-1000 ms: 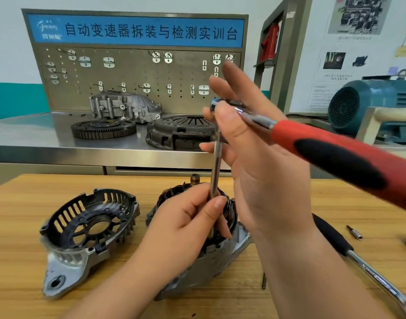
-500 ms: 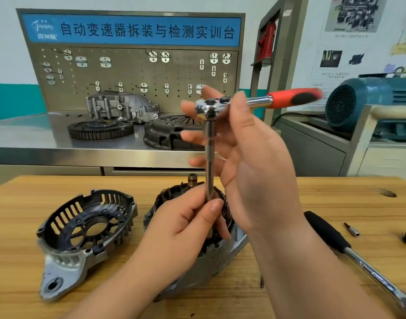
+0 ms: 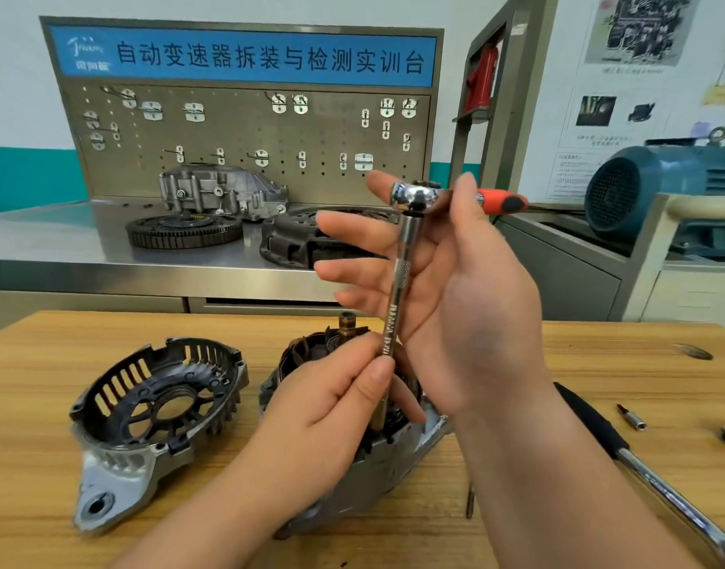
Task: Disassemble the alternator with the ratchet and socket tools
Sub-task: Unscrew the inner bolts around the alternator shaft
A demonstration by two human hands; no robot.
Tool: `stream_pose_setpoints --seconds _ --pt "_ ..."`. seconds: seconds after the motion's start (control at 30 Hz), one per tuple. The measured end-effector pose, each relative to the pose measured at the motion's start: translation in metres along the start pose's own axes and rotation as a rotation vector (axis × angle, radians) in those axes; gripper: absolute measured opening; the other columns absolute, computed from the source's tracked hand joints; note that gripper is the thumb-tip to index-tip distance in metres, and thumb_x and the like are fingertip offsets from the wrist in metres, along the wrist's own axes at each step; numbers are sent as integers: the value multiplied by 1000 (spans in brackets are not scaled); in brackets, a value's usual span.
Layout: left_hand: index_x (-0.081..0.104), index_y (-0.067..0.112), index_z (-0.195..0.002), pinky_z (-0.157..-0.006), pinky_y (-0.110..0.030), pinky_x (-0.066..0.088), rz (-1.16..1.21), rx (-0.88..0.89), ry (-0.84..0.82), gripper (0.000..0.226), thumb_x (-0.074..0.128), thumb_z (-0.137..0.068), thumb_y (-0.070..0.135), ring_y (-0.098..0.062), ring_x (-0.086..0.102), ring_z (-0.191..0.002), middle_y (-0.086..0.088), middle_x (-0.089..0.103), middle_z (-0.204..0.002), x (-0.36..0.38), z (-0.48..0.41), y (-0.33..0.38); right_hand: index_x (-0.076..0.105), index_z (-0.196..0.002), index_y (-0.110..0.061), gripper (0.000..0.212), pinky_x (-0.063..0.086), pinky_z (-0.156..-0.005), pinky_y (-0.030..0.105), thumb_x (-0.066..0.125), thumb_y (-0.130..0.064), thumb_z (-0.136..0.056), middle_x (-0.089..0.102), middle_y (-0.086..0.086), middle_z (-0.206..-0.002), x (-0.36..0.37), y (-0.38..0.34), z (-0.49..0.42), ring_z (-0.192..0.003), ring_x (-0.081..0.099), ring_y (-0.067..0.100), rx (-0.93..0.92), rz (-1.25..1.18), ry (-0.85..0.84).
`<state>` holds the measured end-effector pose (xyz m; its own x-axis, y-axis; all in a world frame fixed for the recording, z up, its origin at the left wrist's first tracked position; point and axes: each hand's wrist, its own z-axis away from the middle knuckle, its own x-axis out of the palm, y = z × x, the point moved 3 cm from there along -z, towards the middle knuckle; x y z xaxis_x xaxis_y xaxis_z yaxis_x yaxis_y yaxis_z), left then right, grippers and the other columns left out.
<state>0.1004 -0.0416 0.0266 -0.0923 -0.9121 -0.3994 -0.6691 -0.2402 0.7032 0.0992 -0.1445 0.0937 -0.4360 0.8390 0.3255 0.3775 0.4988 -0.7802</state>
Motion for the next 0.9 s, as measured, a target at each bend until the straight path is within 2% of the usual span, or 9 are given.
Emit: stream_pose_setpoints --seconds 0.1,0.2,0.33,0.4,0.5,0.57,0.67,0.8,0.9 --pt "64 15 -91 -68 -37 48 -7 24 4 42 38 -87 49 -22 62 -73 17 71 -82 -1 -1 1 57 -112 -14 47 54 -58 26 32 -50 -96 76 8 -93 1 1 1 -71 70 19 -42 36 29" --pt "66 9 -94 -66 -34 49 -19 47 45 49 40 -85 50 -23 62 -73 15 71 -85 -1 -1 2 65 -112 -30 28 55 -62 24 49 -40 -92 74 -1 -99 2 0 2 -82 69 13 -189 127 82" --pt "64 10 -88 -61 -15 47 -60 28 69 39 47 -89 44 -9 61 -68 18 69 -74 0 -2 1 49 -129 -35 38 53 -69 22 51 -24 -92 61 -12 -123 6 -9 0 -95 67 7 -327 244 36" --pt "64 12 -91 -63 -20 50 -43 4 59 38 46 -89 45 -11 63 -71 16 70 -78 1 -1 -1 48 -132 -36 40 54 -68 23 49 -26 -93 61 -7 -131 6 -6 0 -93 69 13 -318 161 31" --pt "62 20 -96 -71 -42 50 32 -18 16 41 39 -87 52 -28 63 -76 10 72 -86 1 1 0 50 -129 -35 36 56 -67 27 43 -40 -94 68 -2 -122 6 1 1 -83 72 21 -193 47 35" --pt "59 33 -97 -77 -36 48 64 -26 17 32 37 -87 54 -25 61 -85 15 70 -97 0 2 1 52 -125 -25 47 55 -63 28 34 -51 -91 74 3 -107 6 3 0 -73 72 20 -74 10 8" --pt "60 27 -98 -74 -26 47 30 7 13 34 38 -88 50 -19 62 -87 16 71 -94 0 2 1 56 -113 -18 50 54 -57 27 28 -54 -92 75 7 -97 6 4 -1 -65 70 19 -8 9 -27" --pt "60 29 -101 -75 -20 50 4 19 37 32 40 -86 49 -11 64 -86 15 71 -90 -1 -1 -1 62 -118 -27 34 55 -59 25 45 -41 -92 71 8 -111 6 5 1 -81 69 17 -120 68 22" --pt "61 30 -99 -75 -22 50 1 4 53 32 40 -85 51 -12 64 -85 16 71 -90 -1 -1 -2 58 -124 -29 33 53 -64 23 53 -25 -92 67 -3 -122 8 -2 3 -92 67 13 -271 161 37"
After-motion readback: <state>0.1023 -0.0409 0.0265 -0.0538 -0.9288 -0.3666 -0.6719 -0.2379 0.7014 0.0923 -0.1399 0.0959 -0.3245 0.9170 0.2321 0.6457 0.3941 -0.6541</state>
